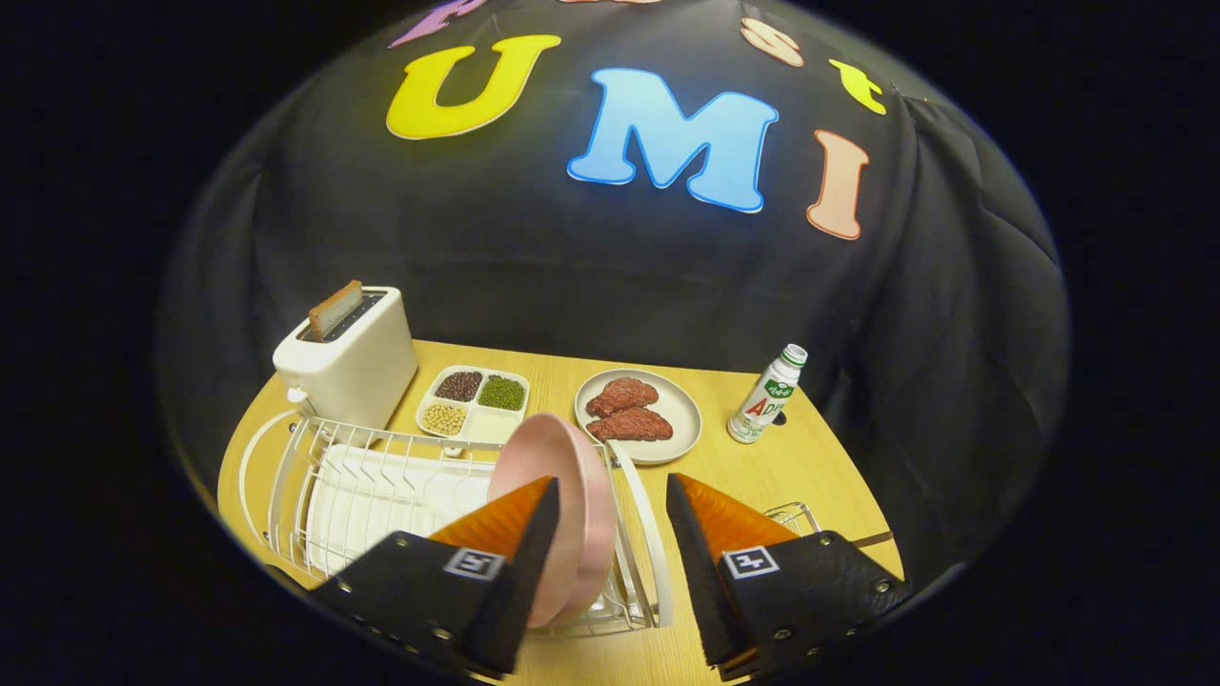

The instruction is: Take the plate from the dish rack, then take the spoon from the basket and place it into the plate.

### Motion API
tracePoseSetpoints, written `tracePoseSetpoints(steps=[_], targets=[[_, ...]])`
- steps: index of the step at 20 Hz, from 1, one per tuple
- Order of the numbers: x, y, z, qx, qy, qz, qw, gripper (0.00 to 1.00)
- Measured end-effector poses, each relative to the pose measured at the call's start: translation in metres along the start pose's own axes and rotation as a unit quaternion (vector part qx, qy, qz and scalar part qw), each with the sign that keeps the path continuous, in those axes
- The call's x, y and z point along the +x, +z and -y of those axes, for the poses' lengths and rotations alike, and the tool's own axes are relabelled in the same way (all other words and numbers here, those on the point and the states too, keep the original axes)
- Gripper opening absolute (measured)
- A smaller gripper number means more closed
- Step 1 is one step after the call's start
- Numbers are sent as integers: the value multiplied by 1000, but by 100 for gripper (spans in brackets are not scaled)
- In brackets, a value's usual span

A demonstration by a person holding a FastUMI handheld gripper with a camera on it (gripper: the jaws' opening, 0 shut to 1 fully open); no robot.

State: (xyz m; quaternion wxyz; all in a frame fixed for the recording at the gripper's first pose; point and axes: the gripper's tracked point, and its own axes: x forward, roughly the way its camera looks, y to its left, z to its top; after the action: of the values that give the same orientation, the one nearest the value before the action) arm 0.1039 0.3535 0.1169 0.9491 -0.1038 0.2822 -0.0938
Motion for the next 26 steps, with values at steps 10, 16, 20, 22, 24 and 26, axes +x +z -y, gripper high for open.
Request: tracePoseSetpoints(steps=[10,16,20,22,24,26], targets=[[11,-5,-9,-23,-26,-61,998,8],[-1,19,3,-63,-63,-38,995,8],[-11,35,10,-68,-71,-15,995,8],[-20,39,15,-52,-59,-10,997,8],[-32,41,24,-40,-41,-3,998,8],[-45,38,41,-22,-27,-3,999,8]])
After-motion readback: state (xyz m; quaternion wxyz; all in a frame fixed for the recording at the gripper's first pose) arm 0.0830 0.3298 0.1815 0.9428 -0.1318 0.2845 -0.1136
